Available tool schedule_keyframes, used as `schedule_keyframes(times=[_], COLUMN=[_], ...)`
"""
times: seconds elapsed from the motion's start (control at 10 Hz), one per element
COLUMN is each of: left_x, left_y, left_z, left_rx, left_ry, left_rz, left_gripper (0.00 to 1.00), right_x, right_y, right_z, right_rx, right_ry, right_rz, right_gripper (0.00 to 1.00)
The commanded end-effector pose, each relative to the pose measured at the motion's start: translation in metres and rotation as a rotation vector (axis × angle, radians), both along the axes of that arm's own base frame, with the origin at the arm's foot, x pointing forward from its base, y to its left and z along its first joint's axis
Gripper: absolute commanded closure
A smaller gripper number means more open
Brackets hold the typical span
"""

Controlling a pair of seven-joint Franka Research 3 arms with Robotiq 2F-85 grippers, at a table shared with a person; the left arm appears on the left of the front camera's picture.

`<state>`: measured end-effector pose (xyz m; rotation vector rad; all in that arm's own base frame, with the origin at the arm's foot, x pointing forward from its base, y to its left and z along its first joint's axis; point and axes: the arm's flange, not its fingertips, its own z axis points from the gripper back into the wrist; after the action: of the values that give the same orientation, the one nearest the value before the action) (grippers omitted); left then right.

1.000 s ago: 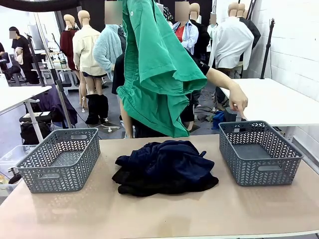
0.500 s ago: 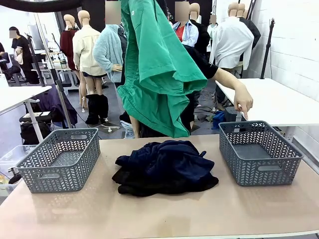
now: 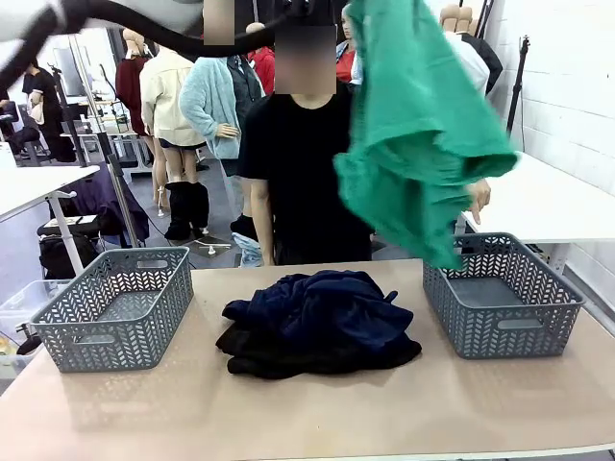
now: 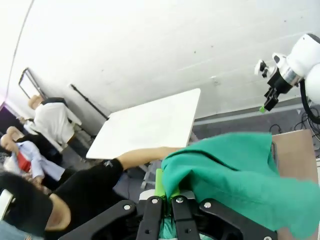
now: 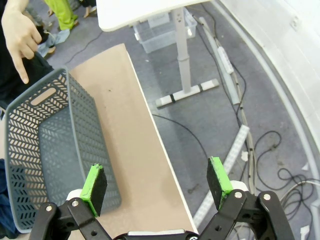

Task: Sort the tops and bottoms.
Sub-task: Sort the clothes according to human instructions.

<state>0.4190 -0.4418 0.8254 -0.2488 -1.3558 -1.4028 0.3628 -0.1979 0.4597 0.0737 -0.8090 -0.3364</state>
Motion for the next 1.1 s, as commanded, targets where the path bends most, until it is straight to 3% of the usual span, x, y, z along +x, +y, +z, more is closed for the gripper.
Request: schedule_keyframes(times=[0.0, 0.1, 0.4, 0.5, 1.0], left_x=[0.054, 0.071, 0.103, 0.067, 0.067], left_y=[-0.057, -0.091, -0.145, -0.098, -0.098], left_z=[0.019, 0.006, -0.049, -0.067, -0.067], left_rx=[-0.061, -0.077, -0.027, -0.042, -0.042], left_ry=[-0.048, -0.037, 0.137, 0.046, 0.046], left_rz=[-0.093, -0.137, -0.247, -0.137, -0.137], left_gripper=[1.00, 1.00, 1.00, 1.00, 1.00], right_x=[-0.001, -0.001, -0.001, -0.001, -0.001], right_y=[-0.003, -0.003, -0.003, -0.003, -0.003], right_z=[-0.003, -0.003, -0.003, -0.003, -0.003], right_rx=[0.006, 0.006, 0.006, 0.006, 0.006], right_ry=[0.001, 0.001, 0.001, 0.001, 0.001], right_rz=[0.007, 0.007, 0.007, 0.007, 0.007], right_gripper=[0.00, 0.00, 0.00, 0.00, 0.00])
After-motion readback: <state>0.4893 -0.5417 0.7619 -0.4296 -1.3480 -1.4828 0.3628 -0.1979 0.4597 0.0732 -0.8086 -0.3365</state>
